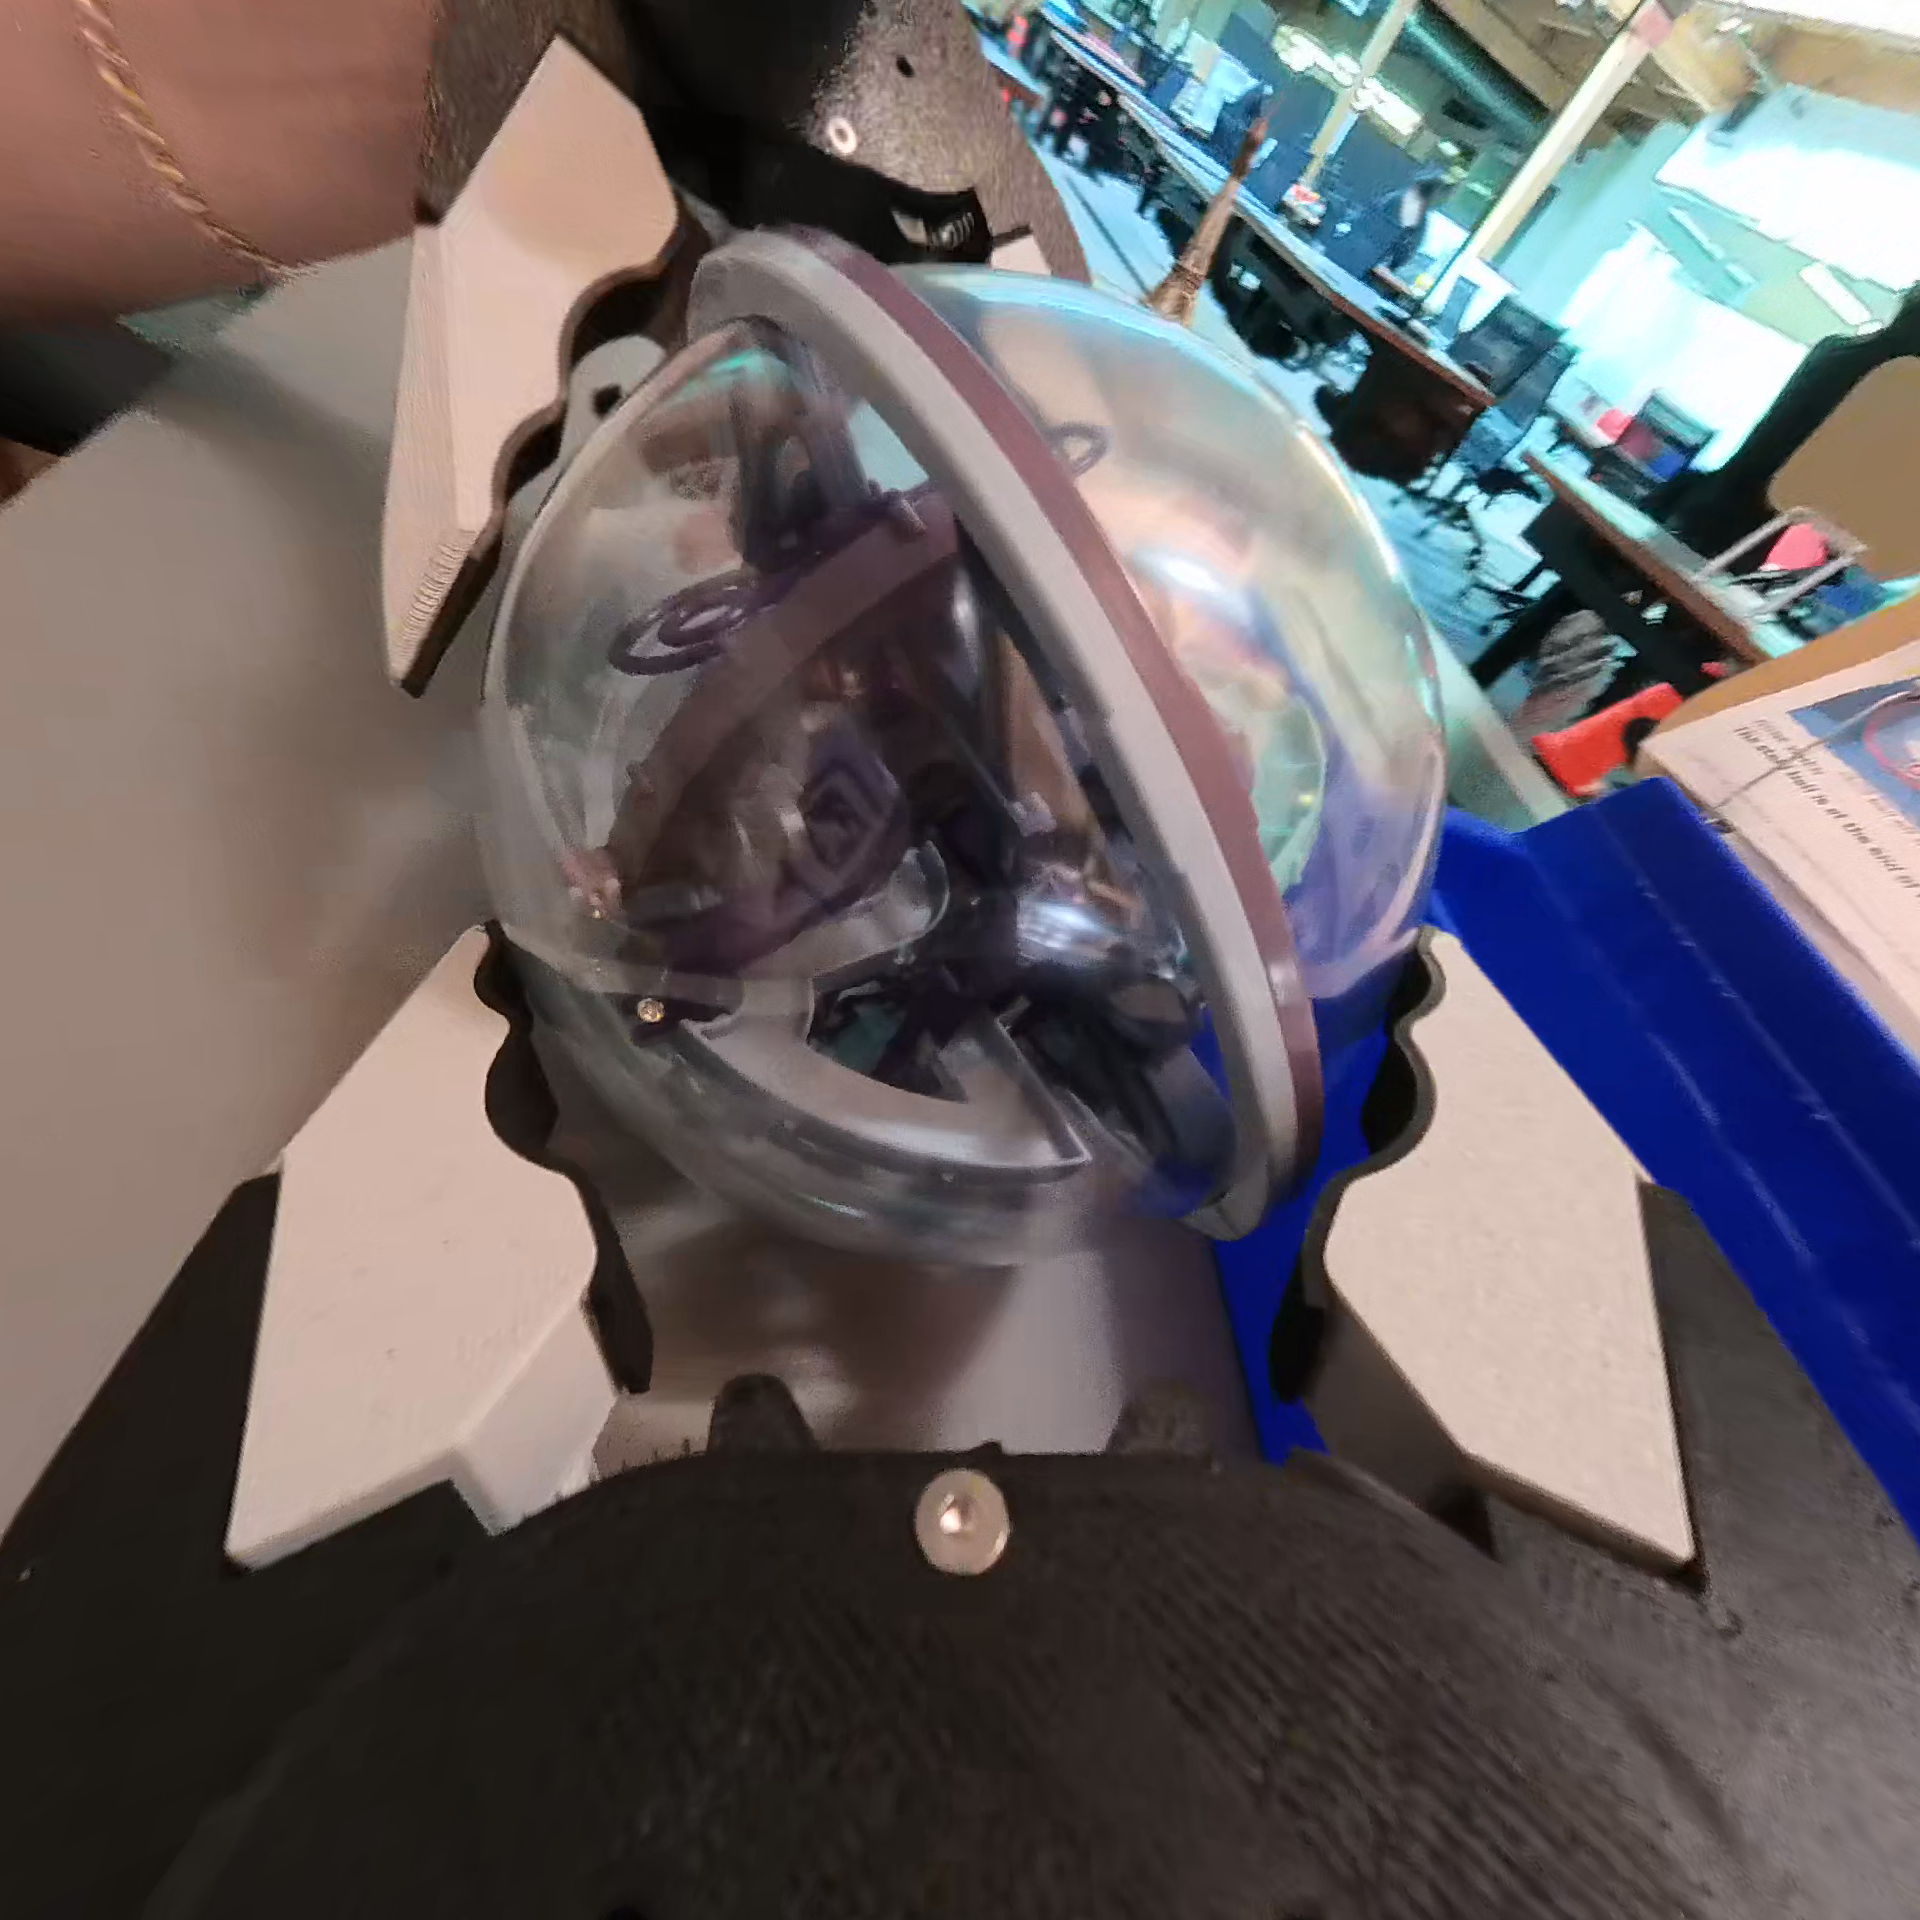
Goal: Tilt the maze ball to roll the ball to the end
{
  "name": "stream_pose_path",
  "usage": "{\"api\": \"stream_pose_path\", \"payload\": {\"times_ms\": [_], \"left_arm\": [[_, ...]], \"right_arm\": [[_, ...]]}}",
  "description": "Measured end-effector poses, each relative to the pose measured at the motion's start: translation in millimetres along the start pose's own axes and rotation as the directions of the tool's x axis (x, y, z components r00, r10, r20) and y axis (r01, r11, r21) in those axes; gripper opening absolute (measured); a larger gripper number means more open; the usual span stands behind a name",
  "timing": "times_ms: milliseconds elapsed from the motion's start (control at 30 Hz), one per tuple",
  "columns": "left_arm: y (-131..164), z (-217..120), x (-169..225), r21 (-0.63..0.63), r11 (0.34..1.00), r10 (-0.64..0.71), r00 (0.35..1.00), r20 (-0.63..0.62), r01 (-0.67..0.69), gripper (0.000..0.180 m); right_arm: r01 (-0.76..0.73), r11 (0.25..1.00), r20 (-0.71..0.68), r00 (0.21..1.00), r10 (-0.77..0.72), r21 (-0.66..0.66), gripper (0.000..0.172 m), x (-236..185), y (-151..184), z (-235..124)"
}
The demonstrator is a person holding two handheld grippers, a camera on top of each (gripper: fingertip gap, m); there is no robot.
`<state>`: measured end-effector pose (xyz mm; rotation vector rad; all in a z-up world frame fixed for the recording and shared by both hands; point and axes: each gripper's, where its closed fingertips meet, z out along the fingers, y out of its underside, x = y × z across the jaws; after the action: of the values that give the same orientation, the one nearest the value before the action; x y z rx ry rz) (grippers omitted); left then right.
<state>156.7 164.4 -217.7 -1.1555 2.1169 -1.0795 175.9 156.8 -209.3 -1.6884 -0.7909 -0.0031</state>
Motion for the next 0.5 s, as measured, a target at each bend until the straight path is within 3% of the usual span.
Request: {"api": "stream_pose_path", "payload": {"times_ms": [100,167,233,300,500], "left_arm": [[7,-7,12,-0.015,0.986,0.167,0.984,-0.055,-0.168,0.155],[-2,-12,6,0.07,0.966,0.25,0.968,-0.01,-0.249,0.141],[-20,-16,4,0.206,0.942,0.265,0.964,0.026,-0.265,0.144],[-24,-13,16,0.266,0.928,0.278,0.96,-0.03,-0.26,0.151],[-17,0,4,0.122,0.965,0.227,0.973,0.051,-0.232,0.157]], "right_arm": [[-0.067,0.998,0.077,0.995,0.067,-0.003,0.156,-7,6,-8],[-0.096,0.995,0.091,0.991,0.096,-0.003,0.156,-8,8,-9],[-0.11,0.994,0.119,0.987,0.108,0.017,0.154,-13,2,-7],[-0.119,0.992,0.166,0.98,0.11,0.045,0.154,-22,-6,-6],[-0.109,0.99,0.049,0.993,0.105,0.091,0.157,1,-13,-12]]}}
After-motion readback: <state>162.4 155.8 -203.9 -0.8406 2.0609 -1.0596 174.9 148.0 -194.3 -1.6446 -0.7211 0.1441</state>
